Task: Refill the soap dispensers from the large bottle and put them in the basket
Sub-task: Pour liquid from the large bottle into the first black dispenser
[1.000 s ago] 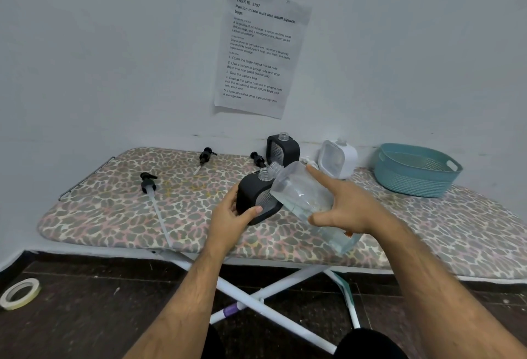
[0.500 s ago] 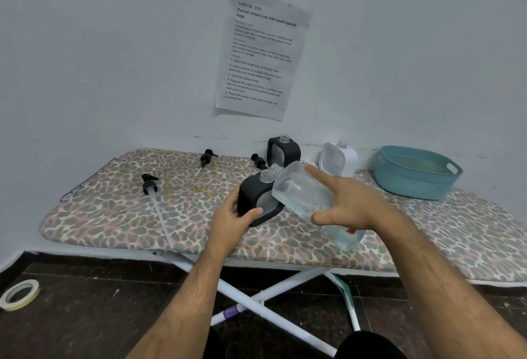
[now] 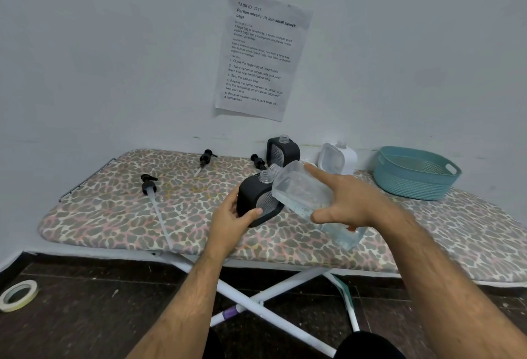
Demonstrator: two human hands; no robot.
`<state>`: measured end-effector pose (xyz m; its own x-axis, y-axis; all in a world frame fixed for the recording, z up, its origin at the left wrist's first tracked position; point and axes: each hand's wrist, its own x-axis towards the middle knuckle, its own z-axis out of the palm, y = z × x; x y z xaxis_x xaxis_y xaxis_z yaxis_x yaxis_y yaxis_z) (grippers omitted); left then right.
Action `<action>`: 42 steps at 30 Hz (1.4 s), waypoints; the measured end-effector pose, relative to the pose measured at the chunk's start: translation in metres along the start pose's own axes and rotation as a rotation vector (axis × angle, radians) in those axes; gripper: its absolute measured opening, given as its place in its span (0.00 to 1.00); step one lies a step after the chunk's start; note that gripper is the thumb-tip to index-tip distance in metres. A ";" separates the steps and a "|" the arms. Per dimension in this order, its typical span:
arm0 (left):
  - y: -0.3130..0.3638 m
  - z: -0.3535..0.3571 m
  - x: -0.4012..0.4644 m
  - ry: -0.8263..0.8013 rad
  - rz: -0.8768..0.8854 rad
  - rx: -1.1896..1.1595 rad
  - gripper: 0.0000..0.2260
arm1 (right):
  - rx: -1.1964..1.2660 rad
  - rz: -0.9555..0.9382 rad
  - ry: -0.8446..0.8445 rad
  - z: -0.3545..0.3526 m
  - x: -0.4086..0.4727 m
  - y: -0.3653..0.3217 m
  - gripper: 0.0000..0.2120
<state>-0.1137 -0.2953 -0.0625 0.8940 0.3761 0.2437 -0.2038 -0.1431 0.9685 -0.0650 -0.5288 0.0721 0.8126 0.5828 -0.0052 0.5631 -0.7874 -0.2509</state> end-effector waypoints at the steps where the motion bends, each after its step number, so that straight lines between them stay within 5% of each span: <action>1: 0.000 0.000 0.000 0.000 0.003 0.002 0.28 | -0.002 0.004 -0.001 -0.001 0.000 0.000 0.47; 42: -0.003 -0.001 0.002 -0.003 0.008 0.023 0.28 | 0.065 0.053 -0.072 -0.008 0.002 -0.005 0.47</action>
<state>-0.1120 -0.2938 -0.0649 0.8934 0.3725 0.2512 -0.2016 -0.1674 0.9651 -0.0646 -0.5256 0.0815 0.8267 0.5556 -0.0885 0.5071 -0.8041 -0.3103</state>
